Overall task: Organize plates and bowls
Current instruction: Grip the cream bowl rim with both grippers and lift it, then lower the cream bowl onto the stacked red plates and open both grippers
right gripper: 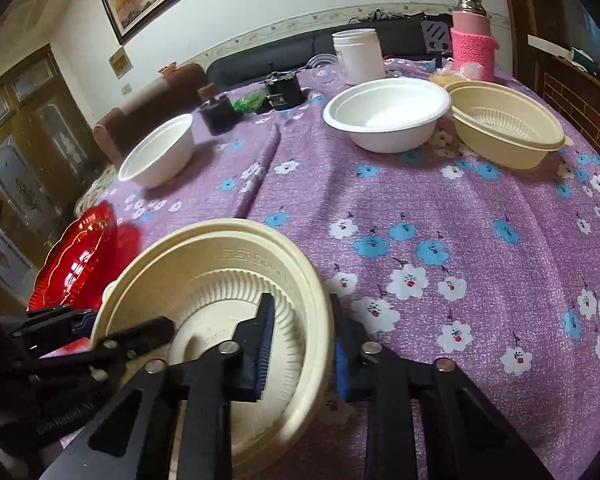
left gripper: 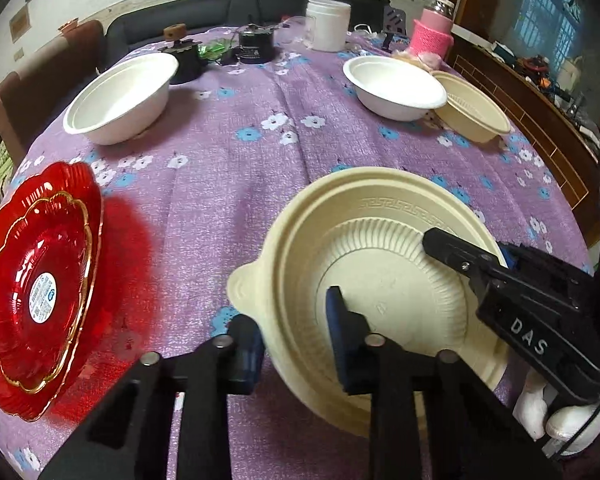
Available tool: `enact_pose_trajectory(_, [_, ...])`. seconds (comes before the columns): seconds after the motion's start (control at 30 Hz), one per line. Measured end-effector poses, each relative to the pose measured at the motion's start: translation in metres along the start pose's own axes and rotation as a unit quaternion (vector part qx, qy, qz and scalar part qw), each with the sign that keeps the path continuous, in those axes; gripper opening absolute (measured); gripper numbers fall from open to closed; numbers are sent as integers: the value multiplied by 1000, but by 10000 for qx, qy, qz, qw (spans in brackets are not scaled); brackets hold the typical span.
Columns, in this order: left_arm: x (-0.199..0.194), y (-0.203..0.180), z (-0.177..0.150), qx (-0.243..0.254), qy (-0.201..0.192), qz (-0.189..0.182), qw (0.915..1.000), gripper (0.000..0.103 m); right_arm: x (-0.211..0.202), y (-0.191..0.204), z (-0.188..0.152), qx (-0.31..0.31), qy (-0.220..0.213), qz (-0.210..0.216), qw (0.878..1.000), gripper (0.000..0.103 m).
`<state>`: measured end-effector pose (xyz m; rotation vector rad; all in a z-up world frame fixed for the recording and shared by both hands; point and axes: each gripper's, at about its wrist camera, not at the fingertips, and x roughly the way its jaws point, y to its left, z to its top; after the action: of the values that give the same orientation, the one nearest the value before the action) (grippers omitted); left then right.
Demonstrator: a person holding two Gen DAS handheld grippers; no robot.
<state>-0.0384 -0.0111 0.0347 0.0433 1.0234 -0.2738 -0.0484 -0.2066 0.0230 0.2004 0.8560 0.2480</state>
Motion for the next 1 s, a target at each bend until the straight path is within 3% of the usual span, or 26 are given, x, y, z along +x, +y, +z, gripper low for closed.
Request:
enact_pose_trajectory(0.27, [-33, 15, -2, -158, -334, -154, 9992, 25, -18, 15, 2, -32, -316, 55, 9995, 17])
enact_pose_trajectory(0.43, [-65, 52, -4, -555, -660, -223, 9960, 26, -24, 53, 14, -273, -378, 164, 9988, 17])
enact_pose_trajectory(0.77, [-100, 167, -14, -1628, -1034, 323, 9807, 31, 12, 172, 40, -1010, -208, 717, 9921, 17])
enact_pose_trajectory(1.0, [-83, 223, -13, -1917, -843, 644, 9757, 31, 58, 227, 44, -1331, 141, 773, 9880, 17])
